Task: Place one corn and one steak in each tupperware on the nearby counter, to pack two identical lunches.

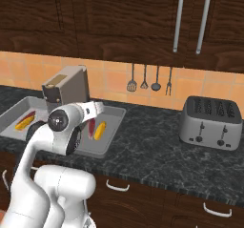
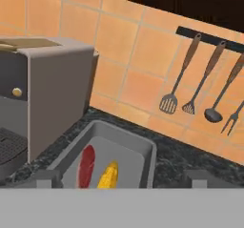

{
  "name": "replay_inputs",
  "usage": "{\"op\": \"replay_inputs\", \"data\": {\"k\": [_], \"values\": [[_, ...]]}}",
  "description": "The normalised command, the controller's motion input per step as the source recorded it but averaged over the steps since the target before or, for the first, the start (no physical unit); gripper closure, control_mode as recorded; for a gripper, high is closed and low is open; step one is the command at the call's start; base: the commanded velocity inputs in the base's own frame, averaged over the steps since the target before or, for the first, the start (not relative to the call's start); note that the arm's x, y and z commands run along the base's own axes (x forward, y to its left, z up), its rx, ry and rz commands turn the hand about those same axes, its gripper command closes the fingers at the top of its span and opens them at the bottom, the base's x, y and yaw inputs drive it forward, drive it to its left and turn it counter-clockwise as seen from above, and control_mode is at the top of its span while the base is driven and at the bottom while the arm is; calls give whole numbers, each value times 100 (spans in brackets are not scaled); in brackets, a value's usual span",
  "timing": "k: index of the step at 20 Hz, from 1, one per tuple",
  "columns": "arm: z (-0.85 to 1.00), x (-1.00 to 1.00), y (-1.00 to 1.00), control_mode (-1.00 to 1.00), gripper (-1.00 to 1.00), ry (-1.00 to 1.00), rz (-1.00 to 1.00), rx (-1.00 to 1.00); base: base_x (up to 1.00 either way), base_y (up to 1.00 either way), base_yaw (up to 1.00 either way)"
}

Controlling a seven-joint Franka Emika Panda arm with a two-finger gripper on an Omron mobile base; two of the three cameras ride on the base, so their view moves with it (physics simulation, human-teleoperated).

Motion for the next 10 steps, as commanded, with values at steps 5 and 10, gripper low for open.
{"op": "replay_inputs", "data": {"k": [5, 10], "values": [[49, -100, 20, -100, -100, -73, -2, -41, 0, 0, 0], [-32, -56, 95, -100, -100, -26, 6, -97, 0, 0, 0]]}}
